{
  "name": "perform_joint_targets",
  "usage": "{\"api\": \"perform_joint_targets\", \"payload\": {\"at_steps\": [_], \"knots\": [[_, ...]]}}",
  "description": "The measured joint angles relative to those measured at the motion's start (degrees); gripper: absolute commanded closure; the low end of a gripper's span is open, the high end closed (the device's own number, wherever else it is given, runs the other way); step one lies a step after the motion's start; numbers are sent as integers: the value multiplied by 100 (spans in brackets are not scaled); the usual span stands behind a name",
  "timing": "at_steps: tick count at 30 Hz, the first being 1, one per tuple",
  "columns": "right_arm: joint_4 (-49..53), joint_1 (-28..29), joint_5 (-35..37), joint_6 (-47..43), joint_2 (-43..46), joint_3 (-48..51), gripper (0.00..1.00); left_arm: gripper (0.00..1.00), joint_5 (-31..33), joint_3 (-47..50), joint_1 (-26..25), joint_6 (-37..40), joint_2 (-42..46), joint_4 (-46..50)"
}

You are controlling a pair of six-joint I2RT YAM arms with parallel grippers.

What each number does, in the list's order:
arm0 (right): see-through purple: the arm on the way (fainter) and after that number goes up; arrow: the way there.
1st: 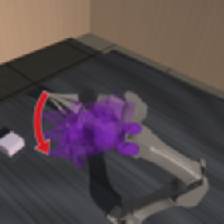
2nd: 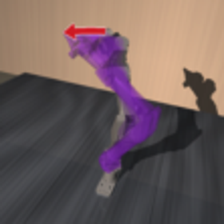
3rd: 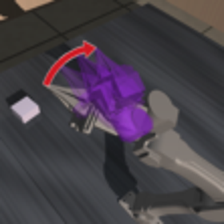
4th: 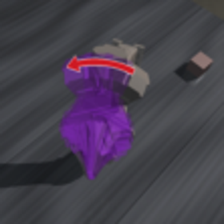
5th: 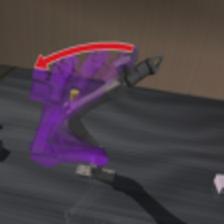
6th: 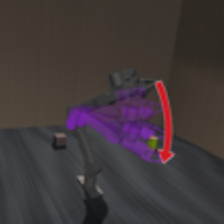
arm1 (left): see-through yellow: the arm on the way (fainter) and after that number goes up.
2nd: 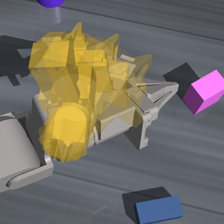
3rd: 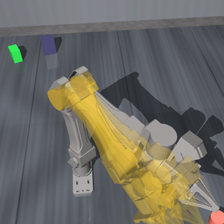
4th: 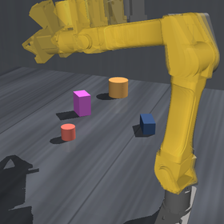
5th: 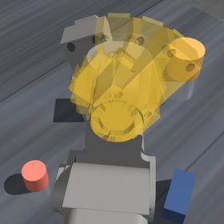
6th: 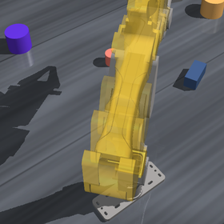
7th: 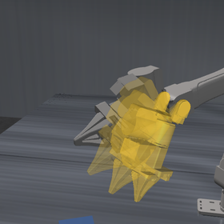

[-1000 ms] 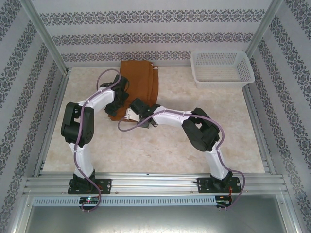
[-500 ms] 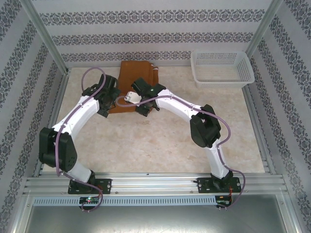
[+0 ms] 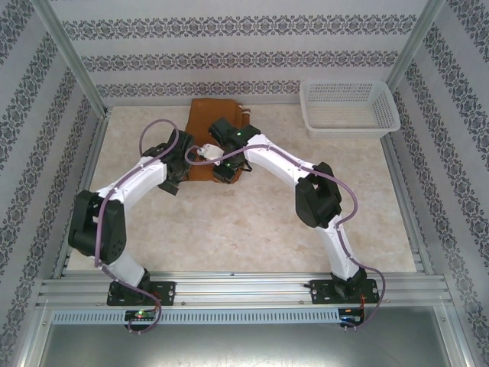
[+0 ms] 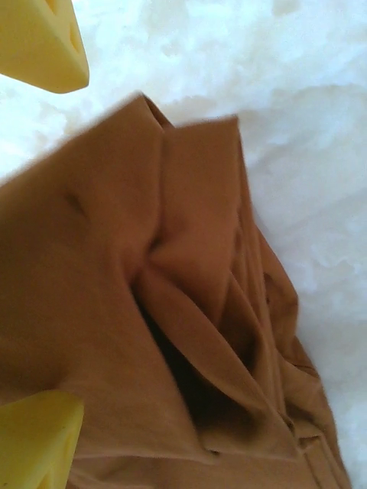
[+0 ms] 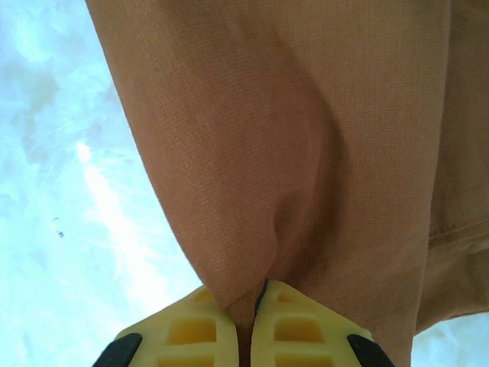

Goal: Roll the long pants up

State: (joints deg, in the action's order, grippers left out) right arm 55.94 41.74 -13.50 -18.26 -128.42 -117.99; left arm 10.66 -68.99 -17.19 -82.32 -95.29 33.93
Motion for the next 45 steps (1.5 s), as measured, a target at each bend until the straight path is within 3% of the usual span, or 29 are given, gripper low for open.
{"api": "perform_joint_targets", "payload": {"at_steps": [3, 4, 5, 6, 7, 10, 11, 13, 14, 16, 17, 20, 25, 29, 34, 37, 38, 40, 41, 42, 45], "knots": [[22, 0, -94, 42, 35, 42, 100, 0, 179, -302, 0, -85, -400, -15], [17, 2, -109, 52, 50, 63, 100, 5, 210, -367, 0, -114, -498, -15], [0, 2, -120, 63, 87, 109, 100, 35, 236, -433, 0, -177, -623, -31], [0, 2, -120, 83, 125, 149, 100, 77, 260, -463, 0, -221, -715, -44], [-2, 2, -120, 90, 157, 173, 100, 100, 282, -479, 0, -236, -796, -50], [-39, 13, -111, 105, 284, 284, 100, 100, 291, -588, 0, -308, -1056, -42], [-57, 24, -92, 103, 345, 339, 89, 100, 267, -643, -4, -321, -1128, -42], [-153, 87, 87, 111, 485, 501, 56, 100, 173, -739, -9, -326, -1198, -31], [-177, 133, 225, 98, 579, 599, 44, 100, 170, -780, -7, -321, -1213, -28], [-221, 282, 623, 68, 892, 890, 33, 100, 210, -852, 37, -326, -1266, -31], [-256, 387, 874, 55, 1084, 1054, 19, 100, 208, -872, 50, -323, -1287, -31], [-538, 798, 1731, -74, 1696, 1604, 11, 100, 199, -905, 109, -321, -1303, -20], [-1373, 1589, 3274, -553, 2177, 2581, 6, 100, 179, -962, 160, -278, -1303, 2], [-2131, 1919, 4223, -1003, 1843, 3117, 6, 100, 131, -979, 186, -214, -1303, 11], [-3394, 1836, 5198, -1847, 1314, 3410, 3, 100, 35, -979, 199, -168, -1303, 11], [-4334, 1725, 5639, -2566, 1043, 3432, 9, 100, -33, -973, 232, -151, -1296, 9], [-4605, 1672, 5705, -2763, 970, 3427, 16, 100, -55, -957, 232, -142, -1285, 7], [-4817, 1541, 5737, -2955, 861, 3348, 45, 100, -116, -911, 232, -105, -1235, 7], [-4767, 1456, 5711, -2924, 807, 3237, 64, 100, -144, -881, 232, -83, -1198, 4], [-4653, 1370, 5641, -2844, 765, 3108, 97, 100, -164, -855, 232, -74, -1158, 2], [-4170, 1102, 5261, -2424, 745, 2730, 100, 98, -282, -835, 229, -46, -1038, -20]]}}
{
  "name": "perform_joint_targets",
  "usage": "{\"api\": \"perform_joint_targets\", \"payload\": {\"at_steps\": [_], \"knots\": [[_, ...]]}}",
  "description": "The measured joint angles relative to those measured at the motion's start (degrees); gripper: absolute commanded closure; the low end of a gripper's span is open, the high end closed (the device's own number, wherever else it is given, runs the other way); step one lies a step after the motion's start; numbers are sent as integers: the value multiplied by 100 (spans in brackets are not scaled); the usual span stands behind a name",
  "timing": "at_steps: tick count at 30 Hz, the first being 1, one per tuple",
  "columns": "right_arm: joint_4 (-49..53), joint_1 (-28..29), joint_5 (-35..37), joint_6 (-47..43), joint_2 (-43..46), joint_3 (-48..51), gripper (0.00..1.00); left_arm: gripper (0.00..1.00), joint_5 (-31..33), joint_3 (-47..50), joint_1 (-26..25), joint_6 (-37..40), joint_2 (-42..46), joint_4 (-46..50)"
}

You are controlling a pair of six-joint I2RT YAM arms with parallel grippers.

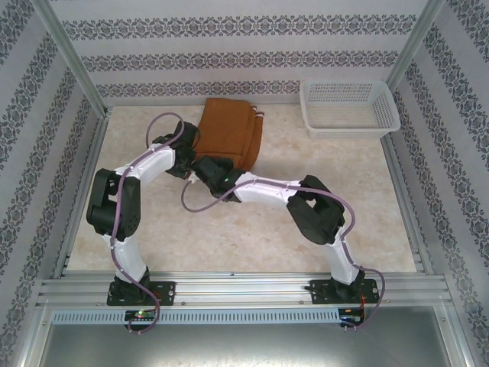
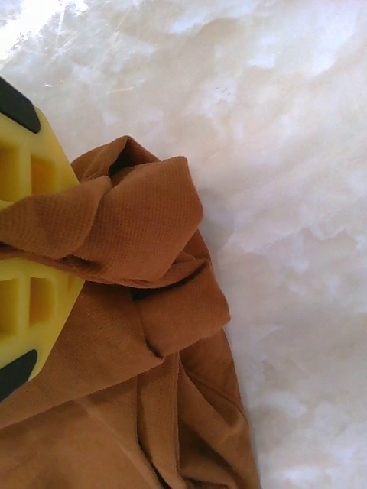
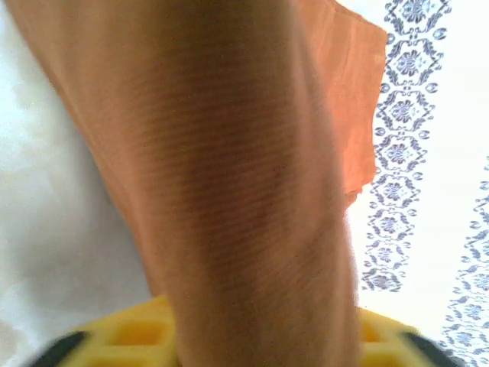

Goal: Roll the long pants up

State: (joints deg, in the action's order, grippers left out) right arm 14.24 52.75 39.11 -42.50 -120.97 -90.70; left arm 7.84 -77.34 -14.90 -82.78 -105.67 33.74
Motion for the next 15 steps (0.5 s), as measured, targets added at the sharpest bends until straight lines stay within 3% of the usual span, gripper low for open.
{"api": "perform_joint_targets", "payload": {"at_steps": [1, 2, 3, 5, 15], "knots": [[114, -63, -105, 146, 4, -92, 100, 90, -9, 0, 0, 7, 28, -24], [269, -120, -245, 304, 7, -186, 100, 74, -24, 0, 0, 28, 55, -63], [466, -168, -396, 452, 7, -271, 100, 53, -35, 0, 0, 57, 74, -79], [911, -251, -739, 817, 7, -417, 100, 1, -57, -2, 0, 136, 94, -79], [3445, -1097, -3228, 2559, -94, -2199, 100, 0, -184, -157, 0, 284, 234, -76]]}}
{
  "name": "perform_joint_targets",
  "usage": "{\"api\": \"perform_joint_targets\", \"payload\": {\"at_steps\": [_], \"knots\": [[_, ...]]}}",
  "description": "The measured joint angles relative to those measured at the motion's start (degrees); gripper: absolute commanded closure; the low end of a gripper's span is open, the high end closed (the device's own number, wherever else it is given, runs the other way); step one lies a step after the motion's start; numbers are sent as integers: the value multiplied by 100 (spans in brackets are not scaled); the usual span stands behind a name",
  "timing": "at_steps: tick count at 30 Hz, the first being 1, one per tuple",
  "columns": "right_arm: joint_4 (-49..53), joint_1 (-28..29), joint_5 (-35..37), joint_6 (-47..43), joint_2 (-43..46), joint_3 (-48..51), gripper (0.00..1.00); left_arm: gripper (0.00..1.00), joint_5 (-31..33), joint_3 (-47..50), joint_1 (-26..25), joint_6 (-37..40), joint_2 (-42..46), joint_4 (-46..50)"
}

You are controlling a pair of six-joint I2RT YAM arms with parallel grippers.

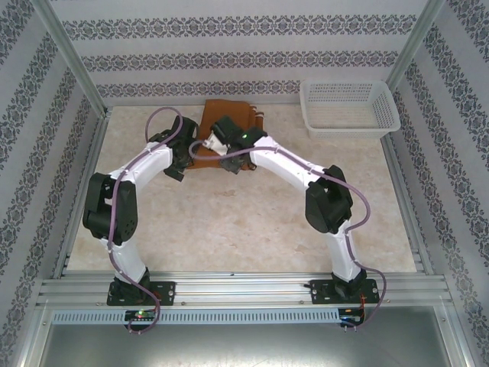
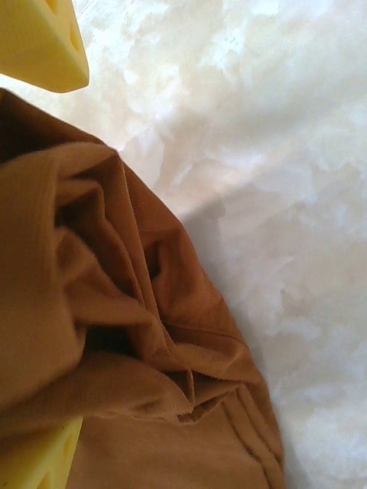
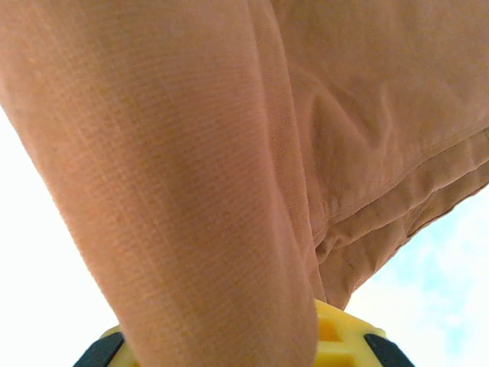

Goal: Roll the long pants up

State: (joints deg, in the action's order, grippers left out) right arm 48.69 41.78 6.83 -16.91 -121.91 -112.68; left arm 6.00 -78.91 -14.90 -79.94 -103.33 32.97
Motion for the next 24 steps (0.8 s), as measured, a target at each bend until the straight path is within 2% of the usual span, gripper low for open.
{"api": "perform_joint_targets", "payload": {"at_steps": [7, 16, 17, 20, 21, 22, 24], "knots": [[1119, -332, -1764, 750, -688, -1172, 100, 0, 0, -31, 0, 4, 181, 0], [1711, -608, -3644, 1259, -1478, -1303, 100, 0, -33, -125, 0, 44, 181, 146], [1733, -645, -3755, 1274, -1547, -1303, 100, 6, -52, -127, 0, 44, 181, 153], [1784, -734, -4006, 1357, -1709, -1224, 100, 60, -164, -195, 0, 44, 179, 210], [1779, -745, -4054, 1388, -1735, -1189, 100, 83, -216, -229, 0, 44, 179, 219], [1773, -752, -4076, 1408, -1744, -1150, 100, 97, -289, -256, -4, 42, 179, 214], [1770, -752, -4083, 1453, -1744, -1117, 100, 100, -431, -293, -9, 39, 146, 195]]}}
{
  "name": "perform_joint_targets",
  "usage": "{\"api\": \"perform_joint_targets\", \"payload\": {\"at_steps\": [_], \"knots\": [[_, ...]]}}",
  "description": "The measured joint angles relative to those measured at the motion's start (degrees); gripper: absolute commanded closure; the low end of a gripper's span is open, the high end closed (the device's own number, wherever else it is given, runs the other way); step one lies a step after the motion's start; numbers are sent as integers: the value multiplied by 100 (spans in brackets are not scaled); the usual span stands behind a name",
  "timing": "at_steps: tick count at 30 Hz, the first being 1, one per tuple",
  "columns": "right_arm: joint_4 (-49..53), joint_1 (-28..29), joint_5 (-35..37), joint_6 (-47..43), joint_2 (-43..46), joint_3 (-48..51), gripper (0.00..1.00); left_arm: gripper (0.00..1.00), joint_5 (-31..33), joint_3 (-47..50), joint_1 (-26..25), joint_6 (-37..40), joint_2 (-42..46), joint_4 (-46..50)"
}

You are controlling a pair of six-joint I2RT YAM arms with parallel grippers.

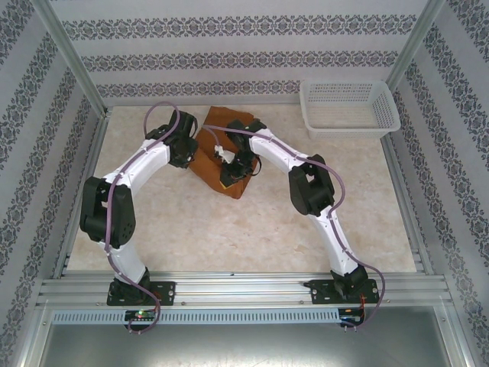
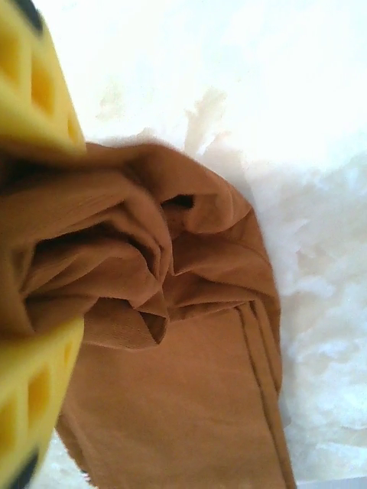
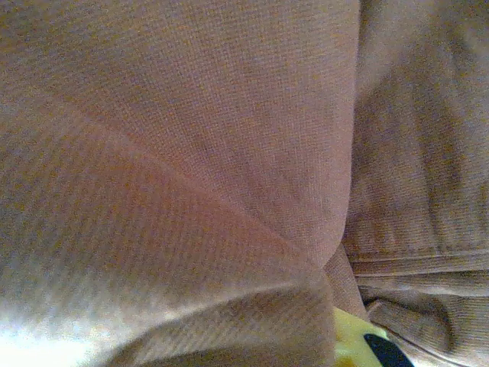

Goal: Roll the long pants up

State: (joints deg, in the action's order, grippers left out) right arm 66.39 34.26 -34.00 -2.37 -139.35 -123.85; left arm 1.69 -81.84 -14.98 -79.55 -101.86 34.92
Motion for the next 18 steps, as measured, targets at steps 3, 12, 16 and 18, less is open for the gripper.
{"api": "perform_joint_targets", "payload": {"at_steps": [3, 12, 16, 18], "knots": [[9, -2, 0, 85, -26, 0, 100, 98, -173, -109, -24, -22, -168, -111], [28, 0, -153, 214, -236, -33, 100, 27, 66, -907, -240, 138, -380, 348], [74, -2, -173, 225, -275, -98, 100, 100, 273, -876, -256, 326, 105, 503], [72, -2, -192, 225, -289, -105, 100, 100, 278, -754, -260, 396, 492, 481]]}}
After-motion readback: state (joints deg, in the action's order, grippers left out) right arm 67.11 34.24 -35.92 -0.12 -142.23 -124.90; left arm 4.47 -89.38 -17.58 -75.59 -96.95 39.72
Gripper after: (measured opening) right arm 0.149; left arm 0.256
